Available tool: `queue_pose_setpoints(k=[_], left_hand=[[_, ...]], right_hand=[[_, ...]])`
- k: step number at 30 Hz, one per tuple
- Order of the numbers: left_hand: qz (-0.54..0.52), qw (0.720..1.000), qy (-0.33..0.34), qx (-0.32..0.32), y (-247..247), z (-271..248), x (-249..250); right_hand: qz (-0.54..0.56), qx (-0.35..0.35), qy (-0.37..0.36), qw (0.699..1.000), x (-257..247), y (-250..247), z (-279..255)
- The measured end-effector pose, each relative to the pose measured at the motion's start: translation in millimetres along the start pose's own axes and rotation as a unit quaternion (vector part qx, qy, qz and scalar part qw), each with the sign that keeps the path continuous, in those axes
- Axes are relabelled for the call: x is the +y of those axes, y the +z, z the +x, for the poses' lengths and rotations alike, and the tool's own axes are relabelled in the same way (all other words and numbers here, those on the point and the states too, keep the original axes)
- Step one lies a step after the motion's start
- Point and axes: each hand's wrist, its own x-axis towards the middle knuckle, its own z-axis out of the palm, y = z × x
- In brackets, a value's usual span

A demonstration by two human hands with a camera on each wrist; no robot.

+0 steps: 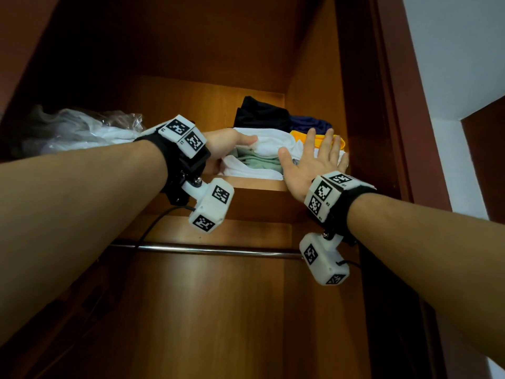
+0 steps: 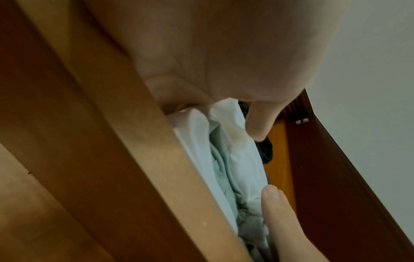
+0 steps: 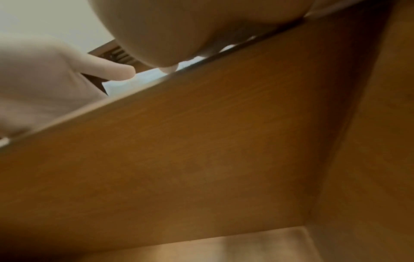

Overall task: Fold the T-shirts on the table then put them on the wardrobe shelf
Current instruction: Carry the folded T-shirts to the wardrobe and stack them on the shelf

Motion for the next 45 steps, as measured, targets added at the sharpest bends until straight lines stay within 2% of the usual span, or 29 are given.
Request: queue_pose_setpoints(k=[2, 6, 10, 13, 16, 18, 20, 22, 24, 32, 39, 45], left_hand=[[-0.006, 1.0, 0.005, 0.011, 1.9, -6.1, 2.9], [0.045, 0.995, 0.028, 0.087, -1.8, -10.9, 1.8], [0.073, 0.994, -0.012, 0.075, -9.3, -16.2, -0.8], [0.11, 0.99, -0.003, 0.084, -8.6, -19.5, -0.8], [0.153, 0.987, 0.003, 0.055, -5.9, -20.7, -2.8], [0.171, 0.983, -0.002, 0.059, -6.7, -21.2, -3.8], [0.19, 0.978, -0.008, 0.08, -7.1, -20.8, -3.7], [0.186, 0.979, -0.011, 0.088, -6.7, -20.3, -3.5], [0.171, 0.982, -0.025, 0.071, -4.2, -21.0, -2.1], [0.132, 0.989, -0.065, 0.013, -3.8, -34.2, 4.8], [0.127, 0.99, -0.056, 0.021, -6.5, -28.6, 2.1], [0.143, 0.988, -0.061, 0.02, -2.0, -26.0, 4.0]], right_hand=[[0.002, 0.027, -0.001, 1.0, -6.1, 1.6, -2.7], [0.015, 0.041, -0.05, 0.998, -29.2, 2.8, -8.1], [0.001, 0.013, -0.095, 0.995, -46.6, 6.8, -9.7], [-0.022, -0.008, -0.095, 0.995, -46.6, 9.0, -9.6], [-0.04, -0.012, -0.105, 0.994, -41.6, 10.4, -12.7], [-0.04, -0.004, -0.091, 0.995, -37.4, 10.6, -17.2], [-0.027, 0.001, -0.048, 0.998, -30.2, 7.4, -20.1], [-0.024, -0.016, 0.002, 1.0, -19.7, 1.8, -20.1], [-0.027, -0.034, 0.021, 0.999, -10.3, -3.4, -19.6], [-0.023, -0.035, 0.013, 0.999, -6.5, -15.7, -21.4], [-0.028, -0.04, 0.021, 0.999, -17.8, -9.8, -22.7], [-0.033, -0.049, -0.003, 0.998, -7.6, -5.2, -17.1]])
